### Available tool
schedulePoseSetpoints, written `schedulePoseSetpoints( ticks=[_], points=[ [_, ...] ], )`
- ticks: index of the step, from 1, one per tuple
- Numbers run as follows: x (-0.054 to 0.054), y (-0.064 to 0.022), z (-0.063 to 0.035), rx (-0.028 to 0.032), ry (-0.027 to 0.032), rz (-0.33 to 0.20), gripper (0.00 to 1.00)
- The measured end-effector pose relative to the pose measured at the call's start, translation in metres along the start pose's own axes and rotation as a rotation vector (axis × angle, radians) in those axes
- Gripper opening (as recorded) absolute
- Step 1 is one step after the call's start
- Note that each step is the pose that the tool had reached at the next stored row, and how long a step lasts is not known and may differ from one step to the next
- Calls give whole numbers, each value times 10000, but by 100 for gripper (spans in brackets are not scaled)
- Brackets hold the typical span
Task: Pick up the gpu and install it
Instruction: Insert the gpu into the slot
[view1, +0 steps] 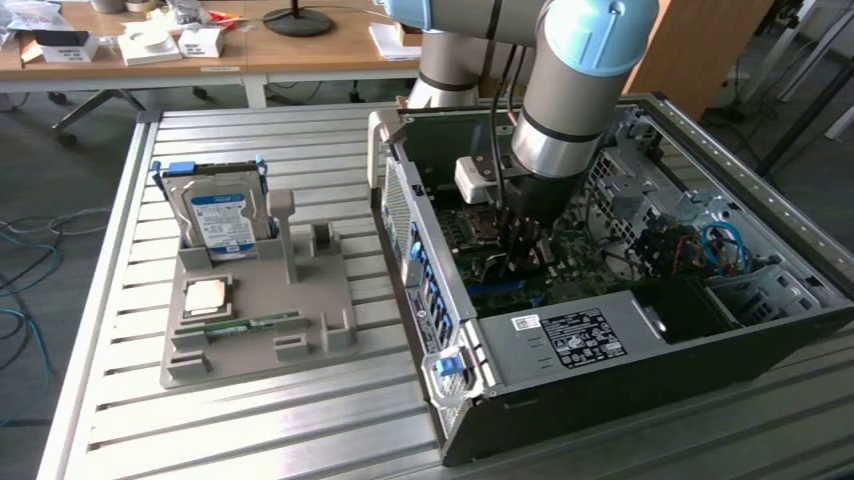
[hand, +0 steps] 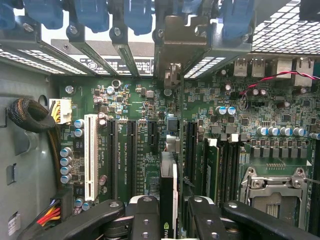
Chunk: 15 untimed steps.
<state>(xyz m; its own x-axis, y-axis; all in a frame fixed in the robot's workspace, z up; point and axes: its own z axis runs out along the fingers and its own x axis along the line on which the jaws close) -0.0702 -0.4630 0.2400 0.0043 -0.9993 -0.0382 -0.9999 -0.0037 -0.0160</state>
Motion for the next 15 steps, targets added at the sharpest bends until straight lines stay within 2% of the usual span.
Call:
schedulePoseSetpoints(
  ticks=[4, 7, 15],
  points=[
    [-3, -1, -25, -12, -13, 1, 27],
    [-2, -1, -55, -31, -2, 1, 27],
    [-3, -1, -67, -39, 1, 72, 27]
  ],
)
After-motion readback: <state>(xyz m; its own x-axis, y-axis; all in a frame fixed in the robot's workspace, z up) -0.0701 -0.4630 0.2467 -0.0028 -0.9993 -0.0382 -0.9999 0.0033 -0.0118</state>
